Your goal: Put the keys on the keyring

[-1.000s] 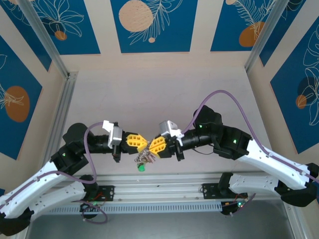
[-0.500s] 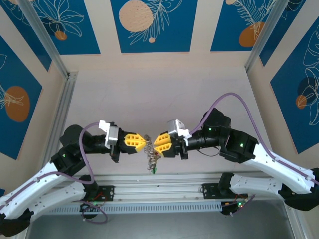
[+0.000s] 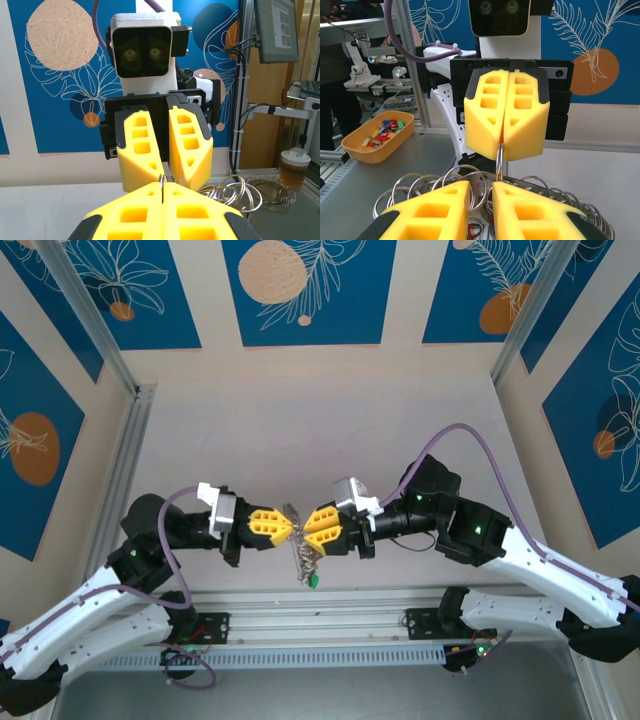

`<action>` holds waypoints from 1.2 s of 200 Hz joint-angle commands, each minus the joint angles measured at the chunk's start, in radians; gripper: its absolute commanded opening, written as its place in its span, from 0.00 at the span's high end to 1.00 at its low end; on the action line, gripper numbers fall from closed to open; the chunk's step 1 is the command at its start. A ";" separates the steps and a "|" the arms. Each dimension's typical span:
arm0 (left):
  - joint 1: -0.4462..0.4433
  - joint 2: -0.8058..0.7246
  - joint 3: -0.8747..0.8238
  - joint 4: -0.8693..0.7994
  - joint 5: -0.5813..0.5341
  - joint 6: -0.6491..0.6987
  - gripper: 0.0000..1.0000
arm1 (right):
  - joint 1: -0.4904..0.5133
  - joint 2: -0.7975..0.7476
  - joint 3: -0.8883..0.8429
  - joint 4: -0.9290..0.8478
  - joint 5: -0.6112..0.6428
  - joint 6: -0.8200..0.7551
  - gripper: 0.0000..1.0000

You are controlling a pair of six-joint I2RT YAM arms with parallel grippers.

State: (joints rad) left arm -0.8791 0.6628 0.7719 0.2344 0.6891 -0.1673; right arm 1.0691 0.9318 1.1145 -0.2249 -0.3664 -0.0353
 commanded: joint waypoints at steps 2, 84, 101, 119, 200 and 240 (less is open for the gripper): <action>0.007 -0.008 -0.003 0.095 0.023 -0.024 1.00 | -0.001 0.018 -0.010 0.032 -0.016 0.016 0.80; 0.012 -0.012 0.000 0.083 0.024 -0.020 1.00 | -0.005 -0.001 -0.027 0.062 0.044 0.030 0.68; 0.012 -0.012 0.004 0.078 0.024 -0.017 1.00 | -0.009 0.001 -0.028 0.059 0.065 0.031 0.68; 0.014 -0.012 0.010 0.065 0.023 -0.014 1.00 | -0.014 -0.011 -0.034 0.063 0.076 0.035 0.68; 0.015 -0.002 0.012 0.079 0.024 -0.018 1.00 | -0.031 0.000 -0.032 0.053 0.008 0.046 0.76; 0.015 0.003 0.009 0.093 0.023 -0.021 1.00 | -0.028 0.020 -0.021 0.047 -0.017 0.048 0.82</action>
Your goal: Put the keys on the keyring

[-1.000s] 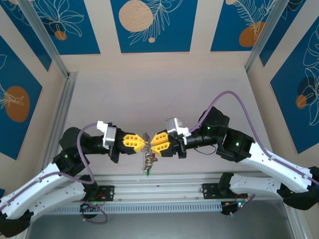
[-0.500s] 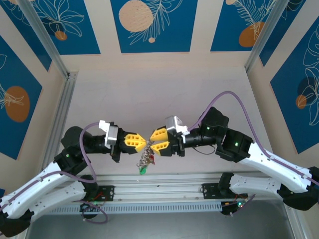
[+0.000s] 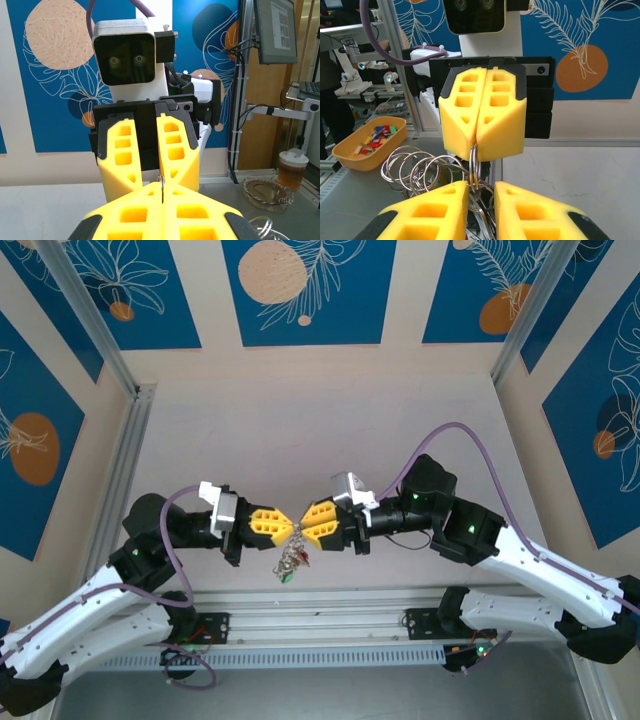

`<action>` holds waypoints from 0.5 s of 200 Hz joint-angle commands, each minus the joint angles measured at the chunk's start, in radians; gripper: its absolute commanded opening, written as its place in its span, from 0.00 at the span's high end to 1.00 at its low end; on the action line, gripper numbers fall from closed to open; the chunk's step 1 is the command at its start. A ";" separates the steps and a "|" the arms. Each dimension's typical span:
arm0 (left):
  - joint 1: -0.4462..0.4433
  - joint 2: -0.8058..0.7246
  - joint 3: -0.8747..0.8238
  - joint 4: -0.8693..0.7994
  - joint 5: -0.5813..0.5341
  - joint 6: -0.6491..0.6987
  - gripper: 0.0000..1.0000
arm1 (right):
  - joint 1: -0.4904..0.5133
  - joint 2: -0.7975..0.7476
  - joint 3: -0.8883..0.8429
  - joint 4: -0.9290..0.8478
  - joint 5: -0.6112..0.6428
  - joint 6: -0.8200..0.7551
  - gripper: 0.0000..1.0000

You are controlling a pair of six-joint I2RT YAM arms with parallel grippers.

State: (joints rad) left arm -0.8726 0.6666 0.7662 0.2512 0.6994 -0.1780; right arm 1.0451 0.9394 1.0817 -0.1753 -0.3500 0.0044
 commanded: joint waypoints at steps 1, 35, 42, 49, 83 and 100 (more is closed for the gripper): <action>0.009 -0.001 0.015 0.077 0.014 -0.010 1.00 | -0.004 0.014 0.013 -0.002 -0.033 0.008 0.82; 0.010 0.004 0.012 0.075 0.015 -0.009 1.00 | -0.004 0.011 0.015 -0.003 -0.033 0.005 0.97; 0.011 0.003 0.012 0.071 0.015 -0.007 1.00 | -0.004 0.006 0.013 -0.003 -0.030 0.004 1.00; 0.010 0.002 0.011 0.065 0.015 -0.004 1.00 | -0.004 0.003 0.011 -0.002 -0.028 0.004 1.00; 0.012 0.002 0.029 -0.011 0.003 0.028 1.00 | -0.004 -0.022 0.003 -0.006 -0.011 0.001 1.00; 0.012 -0.005 0.066 -0.097 -0.008 0.063 1.00 | -0.005 -0.027 0.018 -0.051 0.013 -0.012 1.00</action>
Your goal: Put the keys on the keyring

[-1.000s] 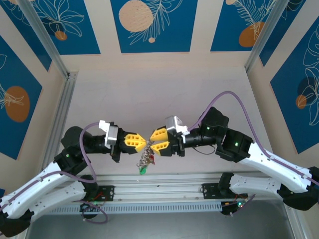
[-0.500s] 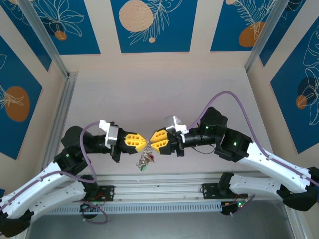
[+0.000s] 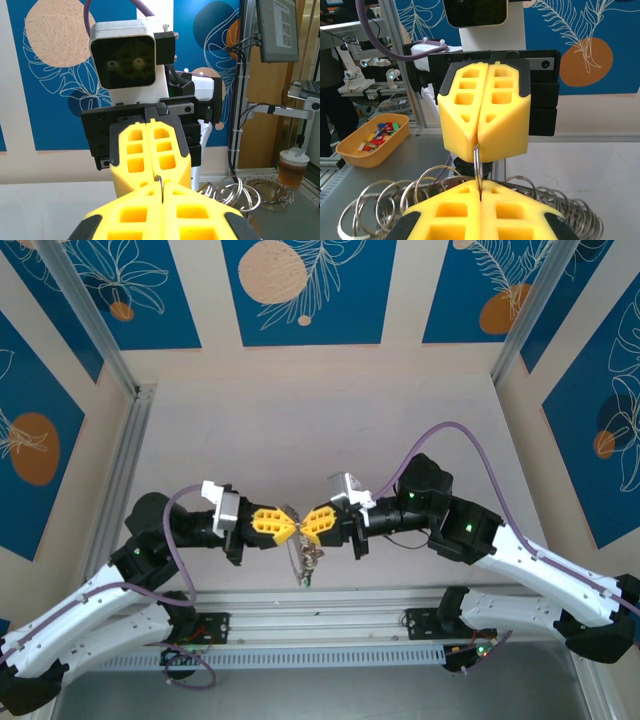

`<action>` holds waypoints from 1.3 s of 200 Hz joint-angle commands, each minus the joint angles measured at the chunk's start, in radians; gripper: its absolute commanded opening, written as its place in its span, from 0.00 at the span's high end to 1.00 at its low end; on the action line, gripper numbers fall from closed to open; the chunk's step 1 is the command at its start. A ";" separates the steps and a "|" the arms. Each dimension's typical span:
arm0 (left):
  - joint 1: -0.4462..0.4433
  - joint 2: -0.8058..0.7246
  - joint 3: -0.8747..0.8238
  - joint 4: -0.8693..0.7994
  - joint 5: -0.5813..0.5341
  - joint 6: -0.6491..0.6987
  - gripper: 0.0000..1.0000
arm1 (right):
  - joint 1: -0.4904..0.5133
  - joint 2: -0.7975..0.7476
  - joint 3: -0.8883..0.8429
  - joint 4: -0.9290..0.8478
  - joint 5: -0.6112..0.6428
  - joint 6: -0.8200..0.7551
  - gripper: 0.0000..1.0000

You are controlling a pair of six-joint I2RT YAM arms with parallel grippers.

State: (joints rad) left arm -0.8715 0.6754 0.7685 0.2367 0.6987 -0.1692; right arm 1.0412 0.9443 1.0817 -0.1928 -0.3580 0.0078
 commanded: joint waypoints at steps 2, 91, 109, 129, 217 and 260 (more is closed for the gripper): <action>0.011 -0.015 0.069 -0.101 -0.008 0.060 1.00 | -0.002 -0.031 0.020 -0.039 0.022 -0.020 1.00; 0.011 0.141 0.506 -0.878 -0.224 0.278 0.61 | 0.021 0.086 0.229 -0.437 0.231 -0.184 1.00; 0.010 0.183 0.524 -0.929 -0.238 0.296 0.61 | 0.030 0.129 0.305 -0.525 0.258 -0.211 1.00; 0.010 0.200 0.507 -0.914 -0.223 0.300 0.61 | 0.051 0.175 0.370 -0.596 0.298 -0.234 1.00; 0.009 0.244 0.522 -0.945 -0.200 0.338 0.64 | 0.092 0.273 0.503 -0.684 0.338 -0.264 1.00; 0.010 0.243 0.508 -0.945 -0.196 0.336 0.65 | 0.092 0.285 0.530 -0.692 0.322 -0.276 1.00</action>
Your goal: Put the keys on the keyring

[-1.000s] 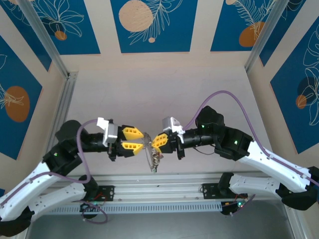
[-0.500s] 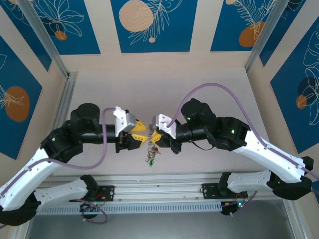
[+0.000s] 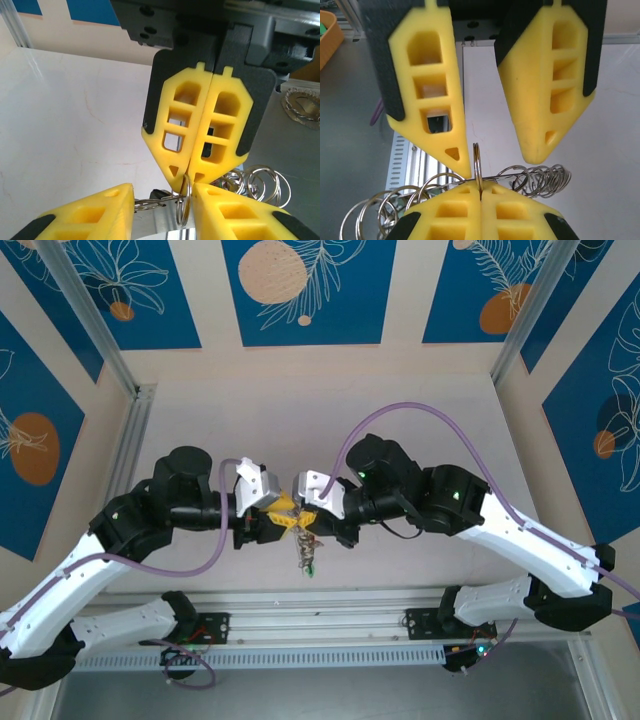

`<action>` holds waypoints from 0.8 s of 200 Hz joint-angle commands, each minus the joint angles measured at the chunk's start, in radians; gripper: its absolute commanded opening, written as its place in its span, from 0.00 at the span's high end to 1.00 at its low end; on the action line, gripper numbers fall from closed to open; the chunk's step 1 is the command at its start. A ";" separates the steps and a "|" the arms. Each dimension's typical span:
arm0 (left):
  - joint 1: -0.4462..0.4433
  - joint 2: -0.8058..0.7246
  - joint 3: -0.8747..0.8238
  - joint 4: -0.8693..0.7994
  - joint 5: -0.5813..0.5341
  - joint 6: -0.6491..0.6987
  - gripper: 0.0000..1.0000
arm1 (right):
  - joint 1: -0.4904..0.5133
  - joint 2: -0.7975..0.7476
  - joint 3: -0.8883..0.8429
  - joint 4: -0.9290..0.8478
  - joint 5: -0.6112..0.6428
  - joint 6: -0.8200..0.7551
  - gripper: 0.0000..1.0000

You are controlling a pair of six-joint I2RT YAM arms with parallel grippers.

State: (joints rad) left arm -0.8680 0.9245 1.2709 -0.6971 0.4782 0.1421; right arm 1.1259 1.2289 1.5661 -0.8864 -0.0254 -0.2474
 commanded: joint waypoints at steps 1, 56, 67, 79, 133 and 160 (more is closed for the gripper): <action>0.007 -0.007 0.005 -0.012 0.024 0.025 0.65 | 0.007 0.001 0.046 0.001 -0.013 -0.021 1.00; 0.006 -0.005 0.004 -0.010 0.031 0.030 0.69 | 0.014 0.033 0.060 -0.019 -0.020 -0.029 1.00; 0.006 -0.001 0.003 -0.010 0.034 0.030 0.70 | 0.015 0.034 0.062 -0.021 -0.020 -0.031 1.00; 0.006 0.002 0.002 -0.010 0.034 0.030 0.75 | 0.014 0.037 0.069 -0.023 -0.021 -0.033 1.00; 0.006 0.004 -0.002 -0.018 0.039 0.028 0.77 | 0.015 0.029 0.077 -0.012 -0.018 -0.039 1.00; 0.006 0.001 -0.012 -0.015 0.036 0.028 0.77 | 0.015 0.019 0.066 0.003 -0.018 -0.033 1.00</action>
State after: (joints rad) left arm -0.8680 0.9253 1.2705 -0.6975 0.5003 0.1604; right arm 1.1332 1.2720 1.5997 -0.9257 -0.0254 -0.2703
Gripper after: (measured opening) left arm 0.229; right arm 0.047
